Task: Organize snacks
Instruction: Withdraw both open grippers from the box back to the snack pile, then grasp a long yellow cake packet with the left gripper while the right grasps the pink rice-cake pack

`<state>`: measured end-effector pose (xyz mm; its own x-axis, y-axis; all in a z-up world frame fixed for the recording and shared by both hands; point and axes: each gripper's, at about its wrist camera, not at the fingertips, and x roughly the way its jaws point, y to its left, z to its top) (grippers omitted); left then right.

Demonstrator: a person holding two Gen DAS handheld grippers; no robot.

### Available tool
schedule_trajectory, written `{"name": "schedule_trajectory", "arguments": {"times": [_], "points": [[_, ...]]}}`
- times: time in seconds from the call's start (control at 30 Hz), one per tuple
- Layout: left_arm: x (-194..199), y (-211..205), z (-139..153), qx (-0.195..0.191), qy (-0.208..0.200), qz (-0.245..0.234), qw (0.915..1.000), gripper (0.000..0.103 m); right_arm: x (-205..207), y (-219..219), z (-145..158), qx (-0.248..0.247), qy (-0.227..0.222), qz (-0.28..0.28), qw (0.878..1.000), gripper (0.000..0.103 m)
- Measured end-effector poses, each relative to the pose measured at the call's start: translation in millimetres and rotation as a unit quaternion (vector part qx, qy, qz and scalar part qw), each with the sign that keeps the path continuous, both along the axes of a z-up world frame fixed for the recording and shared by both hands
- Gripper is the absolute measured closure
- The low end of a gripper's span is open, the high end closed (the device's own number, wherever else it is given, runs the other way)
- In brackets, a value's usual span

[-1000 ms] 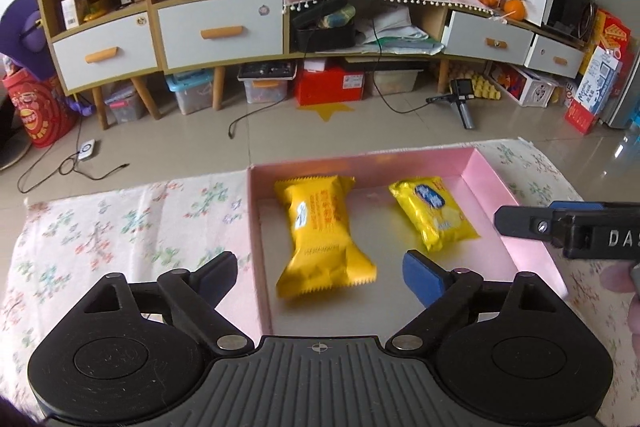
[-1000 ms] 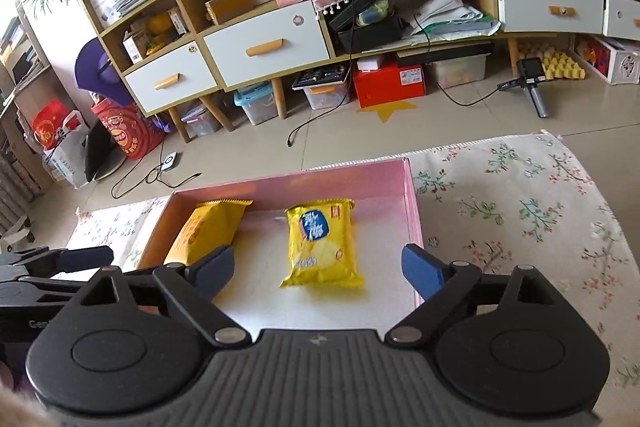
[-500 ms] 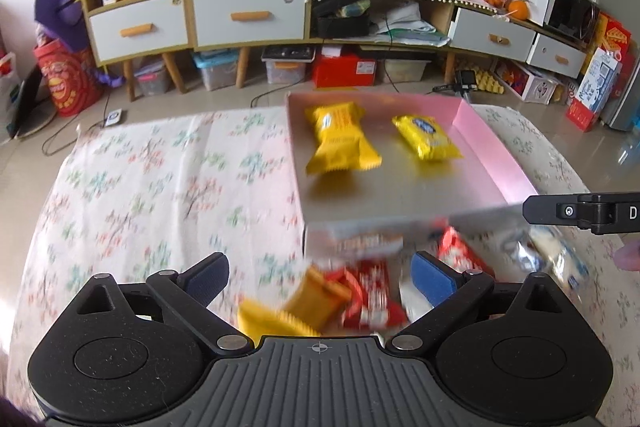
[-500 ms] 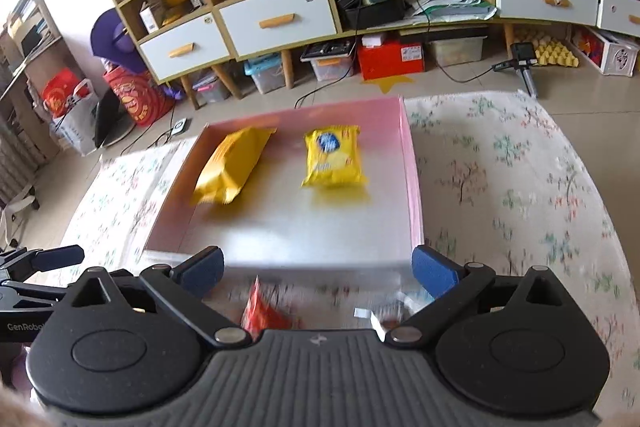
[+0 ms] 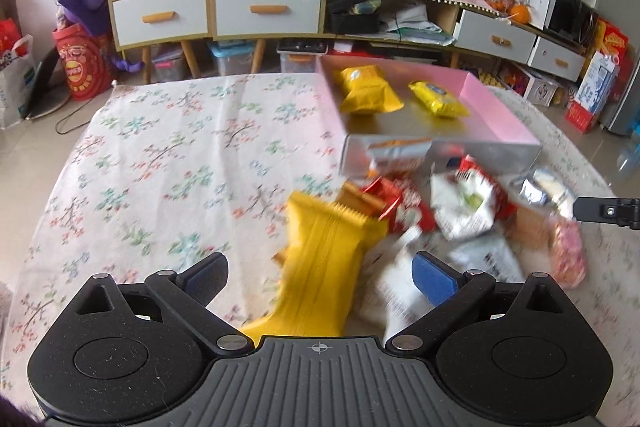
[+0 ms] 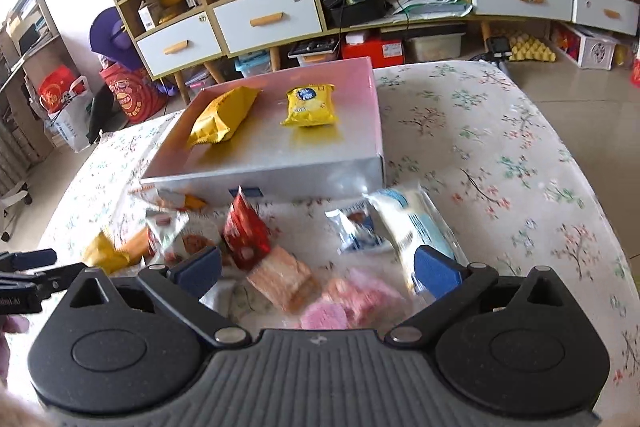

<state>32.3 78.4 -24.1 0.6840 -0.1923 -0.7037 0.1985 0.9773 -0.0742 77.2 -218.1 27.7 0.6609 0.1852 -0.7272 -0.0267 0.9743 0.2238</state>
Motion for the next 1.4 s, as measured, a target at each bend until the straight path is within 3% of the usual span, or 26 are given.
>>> {"name": "schedule_trajectory", "arguments": {"times": [0.4,0.63,0.93,1.4], "points": [[-17.3,19.1,-19.9,-0.023,-0.043,-0.025,0.9985,0.003,-42.4,19.3,-33.2,-0.053,-0.039,0.068,0.995,0.000],[-11.1,23.4,-25.7,-0.052,-0.038,-0.031,0.9975,0.004,-47.6,26.7,-43.3,-0.069,-0.041,0.081,0.993,0.001],[-3.1,23.9,-28.2,-0.043,-0.027,-0.029,0.9983,0.006,-43.8,29.9,-40.4,-0.057,-0.049,0.075,0.994,0.004],[6.2,19.7,-35.4,-0.037,-0.001,-0.029,0.9989,0.036,-34.9,25.5,-38.3,-0.040,-0.042,0.047,0.997,0.023]]}}
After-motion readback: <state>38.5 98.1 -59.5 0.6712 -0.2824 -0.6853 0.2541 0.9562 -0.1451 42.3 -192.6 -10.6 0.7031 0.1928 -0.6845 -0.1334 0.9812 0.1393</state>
